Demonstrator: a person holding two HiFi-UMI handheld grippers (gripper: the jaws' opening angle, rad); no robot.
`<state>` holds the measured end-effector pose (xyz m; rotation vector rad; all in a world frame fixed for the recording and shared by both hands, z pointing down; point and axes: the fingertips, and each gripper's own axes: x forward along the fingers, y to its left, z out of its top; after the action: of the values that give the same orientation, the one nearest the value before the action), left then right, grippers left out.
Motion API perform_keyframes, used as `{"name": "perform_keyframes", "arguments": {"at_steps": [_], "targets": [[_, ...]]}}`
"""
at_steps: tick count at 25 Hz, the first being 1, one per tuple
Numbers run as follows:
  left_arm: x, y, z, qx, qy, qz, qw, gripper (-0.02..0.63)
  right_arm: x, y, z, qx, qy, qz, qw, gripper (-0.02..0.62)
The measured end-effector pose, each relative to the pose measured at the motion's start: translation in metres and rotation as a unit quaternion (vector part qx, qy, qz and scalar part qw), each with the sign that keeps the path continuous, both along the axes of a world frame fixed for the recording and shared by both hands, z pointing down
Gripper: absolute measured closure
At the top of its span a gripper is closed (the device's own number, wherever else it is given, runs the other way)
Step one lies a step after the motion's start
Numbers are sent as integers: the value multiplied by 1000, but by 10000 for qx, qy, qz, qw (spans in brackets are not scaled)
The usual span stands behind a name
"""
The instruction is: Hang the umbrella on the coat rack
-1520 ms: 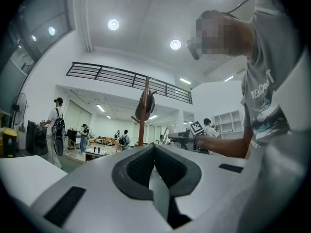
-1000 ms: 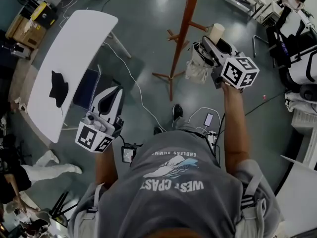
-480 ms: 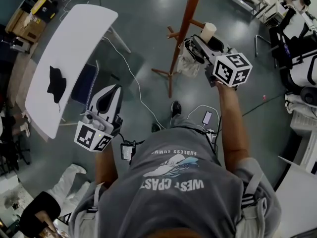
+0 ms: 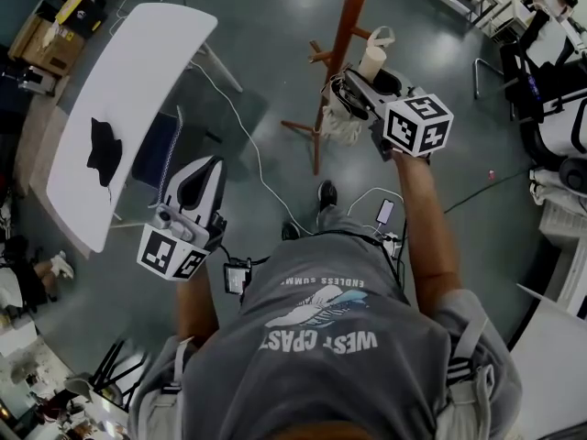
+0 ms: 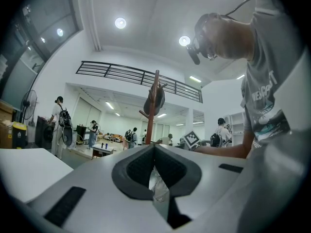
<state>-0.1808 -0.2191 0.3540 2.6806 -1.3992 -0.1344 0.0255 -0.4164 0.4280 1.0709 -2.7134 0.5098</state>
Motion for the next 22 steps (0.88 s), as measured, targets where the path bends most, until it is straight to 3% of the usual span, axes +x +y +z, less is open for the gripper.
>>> {"name": "perform_keyframes", "arguments": {"at_steps": [22], "targets": [[10,-2,0,-1,-39,220,9998,589,13,21,61,-507,266,107,9983,426]]}}
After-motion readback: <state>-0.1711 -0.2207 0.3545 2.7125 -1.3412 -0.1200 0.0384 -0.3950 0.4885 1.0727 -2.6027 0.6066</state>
